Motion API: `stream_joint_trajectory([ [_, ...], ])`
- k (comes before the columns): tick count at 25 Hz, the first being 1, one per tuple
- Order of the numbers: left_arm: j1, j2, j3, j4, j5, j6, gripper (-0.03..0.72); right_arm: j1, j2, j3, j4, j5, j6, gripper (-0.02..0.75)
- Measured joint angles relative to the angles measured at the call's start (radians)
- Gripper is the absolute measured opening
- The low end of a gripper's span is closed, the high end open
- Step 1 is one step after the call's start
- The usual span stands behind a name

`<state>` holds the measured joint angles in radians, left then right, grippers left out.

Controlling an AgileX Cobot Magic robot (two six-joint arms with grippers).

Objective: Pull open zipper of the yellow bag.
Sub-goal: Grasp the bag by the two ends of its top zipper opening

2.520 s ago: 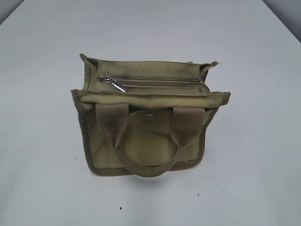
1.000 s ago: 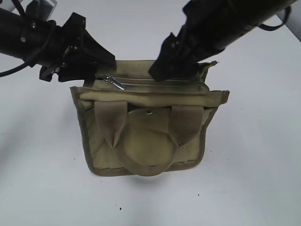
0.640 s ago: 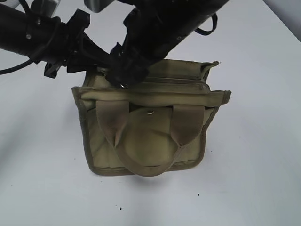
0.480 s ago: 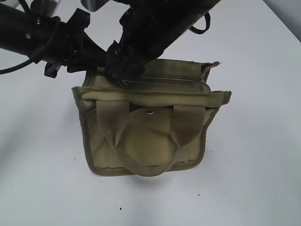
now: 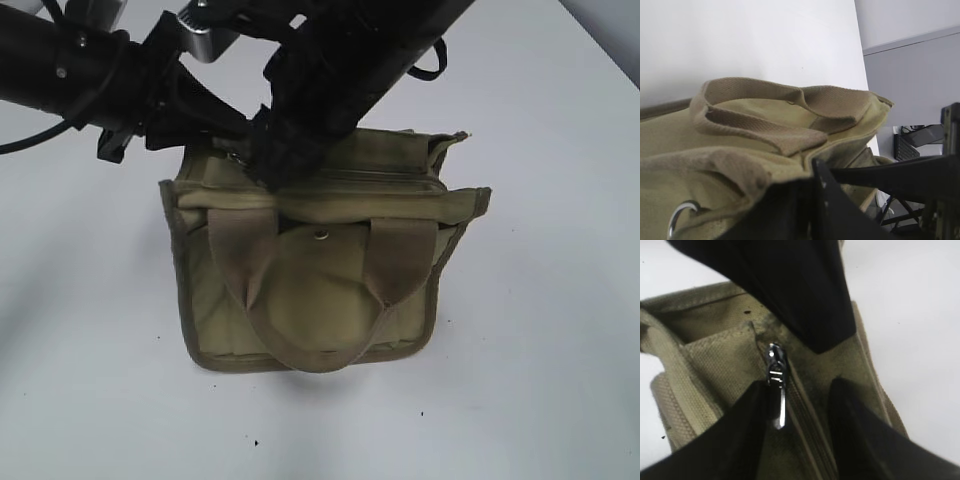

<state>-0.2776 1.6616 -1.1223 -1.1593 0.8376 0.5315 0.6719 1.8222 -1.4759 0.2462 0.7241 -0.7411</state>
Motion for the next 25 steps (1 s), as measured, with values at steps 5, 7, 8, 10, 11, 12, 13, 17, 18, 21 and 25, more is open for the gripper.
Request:
stream_joint_trajectory([
  [5, 0.000, 0.003, 0.000, -0.013, 0.000, 0.000, 0.022, 0.004, 0.014, -0.001, -0.012, 0.005, 0.007, 0.221],
  [7, 0.000, 0.007, 0.000, -0.017, 0.000, 0.000, 0.022, 0.012, 0.019, -0.001, -0.015, 0.013, 0.008, 0.159],
  [8, 0.000, 0.009, 0.000, -0.019, 0.000, 0.000, 0.022, 0.014, 0.020, -0.001, -0.018, 0.020, 0.008, 0.114],
  [10, 0.000, 0.009, 0.000, -0.019, 0.001, 0.000, 0.022, 0.017, 0.020, -0.001, -0.018, 0.036, 0.008, 0.026],
  [11, 0.000, 0.009, 0.000, -0.019, 0.003, 0.000, 0.022, 0.017, 0.020, -0.001, -0.020, 0.044, 0.008, 0.007],
  [12, 0.000, 0.009, 0.000, -0.019, 0.006, 0.000, 0.022, 0.017, 0.020, -0.002, -0.025, 0.053, 0.012, 0.002],
  [13, 0.000, 0.009, 0.000, -0.020, 0.009, 0.000, 0.022, 0.017, 0.020, -0.006, -0.039, 0.063, 0.022, 0.002],
  [17, -0.002, 0.009, 0.000, -0.027, 0.017, 0.000, 0.022, 0.017, 0.006, -0.012, -0.150, 0.125, 0.129, 0.002],
  [18, -0.002, 0.009, 0.000, -0.029, 0.020, 0.000, 0.022, 0.011, -0.006, -0.012, -0.174, 0.152, 0.161, 0.002],
  [21, -0.002, 0.000, 0.000, -0.035, 0.025, 0.000, 0.022, -0.026, -0.049, -0.012, -0.203, 0.246, 0.225, 0.002],
  [25, -0.002, -0.007, 0.000, -0.032, 0.031, 0.000, 0.022, -0.122, -0.107, -0.012, -0.211, 0.409, 0.284, 0.002],
])
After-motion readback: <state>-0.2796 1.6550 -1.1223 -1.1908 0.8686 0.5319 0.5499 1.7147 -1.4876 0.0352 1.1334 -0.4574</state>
